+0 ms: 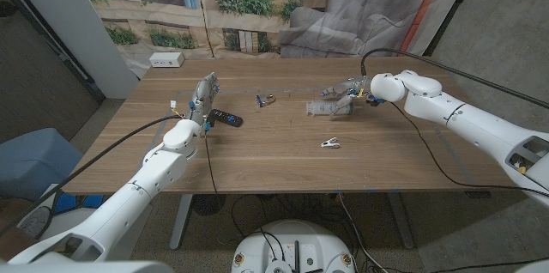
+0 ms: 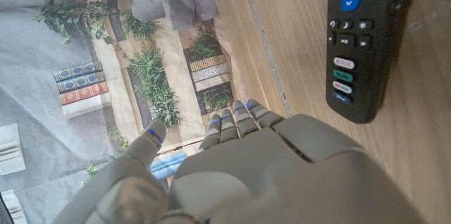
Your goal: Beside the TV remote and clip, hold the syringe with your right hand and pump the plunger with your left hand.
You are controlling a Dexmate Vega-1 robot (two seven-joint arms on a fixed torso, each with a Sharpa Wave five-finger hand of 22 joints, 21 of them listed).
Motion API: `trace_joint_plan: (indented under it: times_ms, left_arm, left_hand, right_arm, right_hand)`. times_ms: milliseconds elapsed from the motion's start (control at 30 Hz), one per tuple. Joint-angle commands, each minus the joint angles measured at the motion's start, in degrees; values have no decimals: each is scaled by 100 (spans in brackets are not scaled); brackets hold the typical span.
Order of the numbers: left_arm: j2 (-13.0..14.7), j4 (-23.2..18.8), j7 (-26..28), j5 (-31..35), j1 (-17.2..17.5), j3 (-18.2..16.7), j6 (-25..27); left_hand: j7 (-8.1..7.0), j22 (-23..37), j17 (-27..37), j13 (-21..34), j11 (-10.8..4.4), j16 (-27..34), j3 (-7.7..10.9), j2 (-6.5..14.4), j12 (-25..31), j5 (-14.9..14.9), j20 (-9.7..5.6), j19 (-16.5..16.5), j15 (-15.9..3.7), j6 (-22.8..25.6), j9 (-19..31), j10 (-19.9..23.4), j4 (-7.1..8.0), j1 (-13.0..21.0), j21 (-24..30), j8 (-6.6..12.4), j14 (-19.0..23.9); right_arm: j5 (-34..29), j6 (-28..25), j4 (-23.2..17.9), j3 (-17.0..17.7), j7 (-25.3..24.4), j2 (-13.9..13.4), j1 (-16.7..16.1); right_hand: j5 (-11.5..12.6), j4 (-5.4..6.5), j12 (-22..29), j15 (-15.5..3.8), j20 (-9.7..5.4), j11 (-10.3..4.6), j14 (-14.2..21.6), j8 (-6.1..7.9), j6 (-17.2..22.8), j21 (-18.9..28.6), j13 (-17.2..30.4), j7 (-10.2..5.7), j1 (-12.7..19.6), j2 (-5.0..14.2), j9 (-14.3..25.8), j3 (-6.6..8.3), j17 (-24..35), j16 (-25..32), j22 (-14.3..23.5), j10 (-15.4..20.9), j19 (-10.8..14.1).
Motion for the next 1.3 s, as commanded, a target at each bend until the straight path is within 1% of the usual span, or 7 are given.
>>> trace_joint_plan:
  times_ms: [33, 333, 433, 567, 767, 1067, 1300]
  left_arm:
    - [17, 42, -59, -10, -20, 4, -50]
    - [29, 105, -136, 15, -55, 12, -135]
    - [40, 119, -178, -2, -55, 5, -156]
    - [58, 120, -203, -33, -30, -24, -180]
    - [95, 120, -273, -82, -5, -62, -219]
    - [224, 24, -328, -109, 107, -171, -310]
    - [233, 113, -476, -186, 95, -204, -399]
  left_hand:
    - [22, 5, 11, 17, 0, 15, 10, 456, 30, 29, -275, 72, 7, 35, 10, 48, 27, -57, 31, 28, 29]
    - [22, 4, 8, 17, 17, -10, 11, 451, 20, 29, -288, 59, -3, 31, 10, 32, 31, -52, 21, 22, -9]
    - [27, 4, 7, 17, 24, -14, 12, 450, 17, 29, -285, 57, -7, 19, 10, 24, 30, -50, 20, 17, -19]
    - [36, 4, 6, 17, 31, -17, 13, 448, 16, 30, -285, 54, 4, 17, 10, 23, 28, -46, 18, 16, -24]
    - [49, 5, 6, 17, 49, -13, 14, 447, 16, 31, -288, 53, 13, 42, 10, 26, 28, -43, 17, 24, -13]
    - [55, 4, 5, 16, 60, -11, 15, 443, 20, 32, -287, 59, 16, 52, 9, 40, 25, -39, 18, 25, -4]
    - [54, 4, 4, 16, 42, -19, 19, 444, 17, 33, -288, 58, 0, 57, 8, 36, 21, -33, 17, 23, -21]
  right_arm:
    - [127, -86, -130, 3, 398, -26, 68]
    - [593, 245, -64, 254, 124, -114, -71]
    - [957, 622, 24, 497, -406, -186, -327]
    - [1494, 1037, 238, 743, -797, -185, -578]
    - [1872, 1162, 279, 1007, -1353, -139, -920]
    - [2457, 1016, 251, 1309, -1788, -44, -1291]
    - [2838, 887, 191, 1496, -2033, 7, -1492]
  right_hand:
    - [92, 18, 40, 44, -15, 56, -200, -11, -277, -26, 12, 52, -157, -52, 10, -45, -25, 0, 2, -210, -211]
    - [274, 149, 39, 187, -9, 189, -763, 17, -653, -35, -7, 261, -564, -96, 1, -178, -113, -10, -6, -726, -660]
    - [347, 256, 166, 88, -77, 148, -573, 130, -423, 59, -23, 348, -822, -61, -4, -253, -161, 120, -9, -483, -502]
    - [402, 365, 225, -10, -136, 90, -408, 165, -293, 97, -36, 295, -1045, 28, -9, -296, -191, 194, -10, -274, -350]
    - [419, 483, 258, -83, -171, 65, -295, 195, -156, 107, -46, 271, -1280, 109, -14, -350, -208, 240, -11, -109, -254]
    - [417, 516, 268, -157, -205, 2, -233, 143, -195, 88, -58, 382, -1393, 181, -23, -372, -259, 243, -13, 60, -194]
    - [356, 544, 159, -181, -247, -46, -410, 77, -345, 10, -78, 464, -1523, 222, -32, -414, -311, 160, -17, -109, -369]
